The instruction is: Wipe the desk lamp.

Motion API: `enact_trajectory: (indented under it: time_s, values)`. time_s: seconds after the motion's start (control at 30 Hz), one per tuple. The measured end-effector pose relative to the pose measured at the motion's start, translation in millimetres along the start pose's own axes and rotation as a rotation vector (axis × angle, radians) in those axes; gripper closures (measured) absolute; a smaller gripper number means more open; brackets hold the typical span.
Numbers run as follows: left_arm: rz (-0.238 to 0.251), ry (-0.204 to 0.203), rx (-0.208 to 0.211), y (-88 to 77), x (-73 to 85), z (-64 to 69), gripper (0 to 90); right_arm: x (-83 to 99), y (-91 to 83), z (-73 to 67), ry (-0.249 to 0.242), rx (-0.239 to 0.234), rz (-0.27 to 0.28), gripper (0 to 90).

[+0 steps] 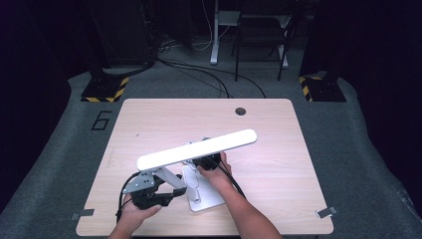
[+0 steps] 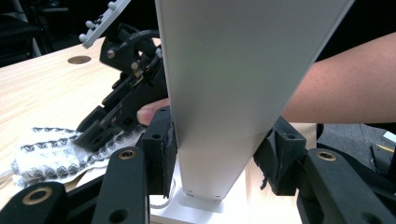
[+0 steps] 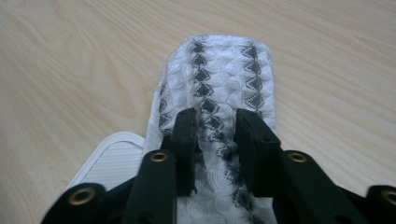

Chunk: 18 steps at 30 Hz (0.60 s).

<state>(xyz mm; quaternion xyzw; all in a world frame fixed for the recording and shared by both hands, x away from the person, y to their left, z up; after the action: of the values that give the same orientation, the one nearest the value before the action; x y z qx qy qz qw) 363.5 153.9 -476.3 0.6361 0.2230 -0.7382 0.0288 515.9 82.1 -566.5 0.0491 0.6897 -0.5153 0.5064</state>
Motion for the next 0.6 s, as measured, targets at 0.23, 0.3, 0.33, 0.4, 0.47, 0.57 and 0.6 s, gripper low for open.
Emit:
enact_trajectory:
  time_s: [0.23,0.3,0.33,0.4,0.47,0.57,0.6]
  values:
    - [0.011,0.003,-0.009,1.4,-0.9,0.1,52.6,1.4,5.6,1.2,0.024,0.009,-0.016,66.4]
    - [0.012,0.003,-0.005,1.2,-0.9,-0.2,52.6,0.9,7.7,0.2,0.026,0.011,-0.019,69.0]
    - [0.013,0.0,-0.004,1.2,-0.9,-0.3,52.6,1.0,9.1,-1.6,0.028,0.019,-0.025,71.4]
    - [0.016,0.0,-0.003,1.1,-0.9,-0.4,52.7,2.1,9.9,-3.6,0.02,0.02,-0.043,74.5]
    - [0.015,0.0,-0.004,1.4,-0.9,-0.3,52.6,0.5,11.3,-5.6,0.021,0.011,-0.048,76.4]
    - [0.005,0.004,-0.016,1.0,-0.6,-0.2,52.7,-3.3,12.7,-14.3,0.036,-0.021,-0.059,78.2]
    - [0.002,0.007,-0.007,1.0,-0.5,0.5,52.7,-4.7,13.3,-18.0,0.017,-0.026,-0.059,78.4]
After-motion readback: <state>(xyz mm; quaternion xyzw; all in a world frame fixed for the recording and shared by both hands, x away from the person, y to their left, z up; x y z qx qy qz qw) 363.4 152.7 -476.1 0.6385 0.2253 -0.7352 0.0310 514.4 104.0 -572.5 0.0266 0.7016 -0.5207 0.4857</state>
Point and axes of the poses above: each handheld gripper's, and its own axes: y roughly forward along the jaws, x roughly out of its underside, z roughly to its right, the point moved 10 cm from there along y, roughly forward along the jaws, and after that the axes turned 5 degrees about x, right-handed, at the moved point
